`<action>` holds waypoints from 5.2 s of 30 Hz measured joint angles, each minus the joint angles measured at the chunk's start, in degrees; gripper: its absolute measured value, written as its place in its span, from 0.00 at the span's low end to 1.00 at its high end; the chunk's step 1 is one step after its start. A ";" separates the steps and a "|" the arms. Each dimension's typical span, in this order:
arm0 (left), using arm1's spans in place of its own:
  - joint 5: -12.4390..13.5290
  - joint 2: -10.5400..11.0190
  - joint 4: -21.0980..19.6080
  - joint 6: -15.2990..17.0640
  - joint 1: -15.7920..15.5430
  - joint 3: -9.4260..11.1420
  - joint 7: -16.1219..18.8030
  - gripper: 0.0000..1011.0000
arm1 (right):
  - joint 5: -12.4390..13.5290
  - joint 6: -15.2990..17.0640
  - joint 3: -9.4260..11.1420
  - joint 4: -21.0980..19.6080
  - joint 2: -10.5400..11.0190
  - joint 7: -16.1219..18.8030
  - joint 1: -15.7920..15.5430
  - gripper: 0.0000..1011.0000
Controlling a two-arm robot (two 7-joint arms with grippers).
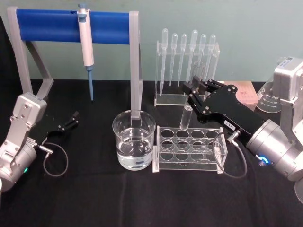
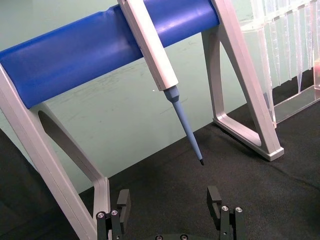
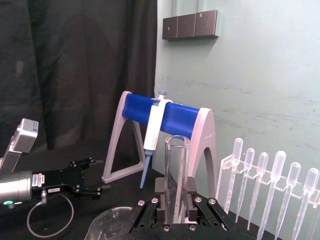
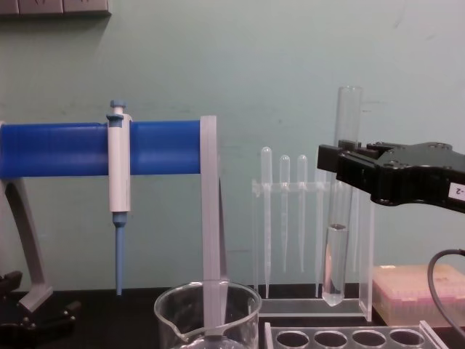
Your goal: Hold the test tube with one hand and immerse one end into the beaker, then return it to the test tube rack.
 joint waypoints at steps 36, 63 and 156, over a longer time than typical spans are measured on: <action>0.00 0.00 0.00 0.00 0.00 0.00 0.00 0.99 | 0.01 0.00 0.00 0.00 0.00 -0.01 0.00 0.22; 0.00 0.00 0.00 0.00 0.00 0.00 0.00 0.99 | 0.01 0.00 0.00 0.00 0.00 0.00 0.00 0.22; 0.00 0.00 0.00 0.00 0.00 0.00 0.00 0.99 | -3.38 -6.54 -13.52 25.32 -11.20 5.90 13.66 0.22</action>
